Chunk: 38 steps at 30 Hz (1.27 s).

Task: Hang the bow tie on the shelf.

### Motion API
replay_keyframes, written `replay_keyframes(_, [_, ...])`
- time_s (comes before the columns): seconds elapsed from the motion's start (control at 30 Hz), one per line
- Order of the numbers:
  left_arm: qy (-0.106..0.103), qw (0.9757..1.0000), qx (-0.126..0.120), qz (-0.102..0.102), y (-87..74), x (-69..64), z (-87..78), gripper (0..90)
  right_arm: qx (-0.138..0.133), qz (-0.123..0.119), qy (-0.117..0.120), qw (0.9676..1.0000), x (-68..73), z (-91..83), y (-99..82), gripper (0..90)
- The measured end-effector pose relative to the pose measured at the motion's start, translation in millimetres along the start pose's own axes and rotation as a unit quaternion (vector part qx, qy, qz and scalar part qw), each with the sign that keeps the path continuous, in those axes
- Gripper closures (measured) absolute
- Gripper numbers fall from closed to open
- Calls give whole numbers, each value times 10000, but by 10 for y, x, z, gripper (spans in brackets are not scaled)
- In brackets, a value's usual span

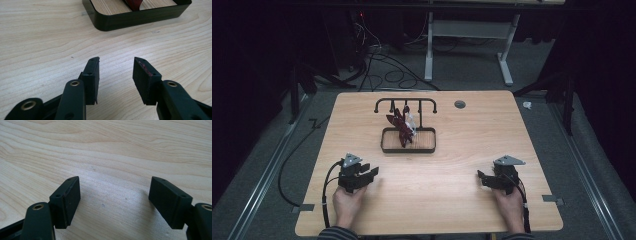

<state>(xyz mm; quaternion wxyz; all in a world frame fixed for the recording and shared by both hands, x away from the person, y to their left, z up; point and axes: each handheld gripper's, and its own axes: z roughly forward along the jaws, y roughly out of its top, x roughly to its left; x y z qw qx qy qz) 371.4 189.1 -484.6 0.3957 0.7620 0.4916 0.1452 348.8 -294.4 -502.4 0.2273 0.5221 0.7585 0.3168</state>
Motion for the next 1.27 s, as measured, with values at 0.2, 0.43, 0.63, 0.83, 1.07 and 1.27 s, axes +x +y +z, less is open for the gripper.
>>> replay_keyframes(0.2, [78, 10000, -14, 2, -28, 5, 17, 562, 0, -4, 0, 10000, 0, 0, 0, 265])
replay_keyframes(0.43, [178, 9998, 58, 60, -46, 7, 51, 548, 0, -1, 0, 10000, 0, 0, 0, 265])
replay_keyframes(0.63, [275, 9993, 145, 199, -59, -24, 92, 532, 1, 1, -1, 10000, 0, 0, 0, 265])
replay_keyframes(0.83, [365, 9983, 294, 344, -80, -36, 156, 489, 0, 0, -1, 10000, 0, 0, 0, 266])
replay_keyframes(1.07, [397, 9985, -38, 375, -165, -45, 168, 444, 1, -1, 0, 10000, 0, 0, -1, 265])
replay_keyframes(1.27, [519, 9972, 16, 538, -165, -93, 183, 424, 0, -1, 0, 10000, 1, -1, -1, 265])
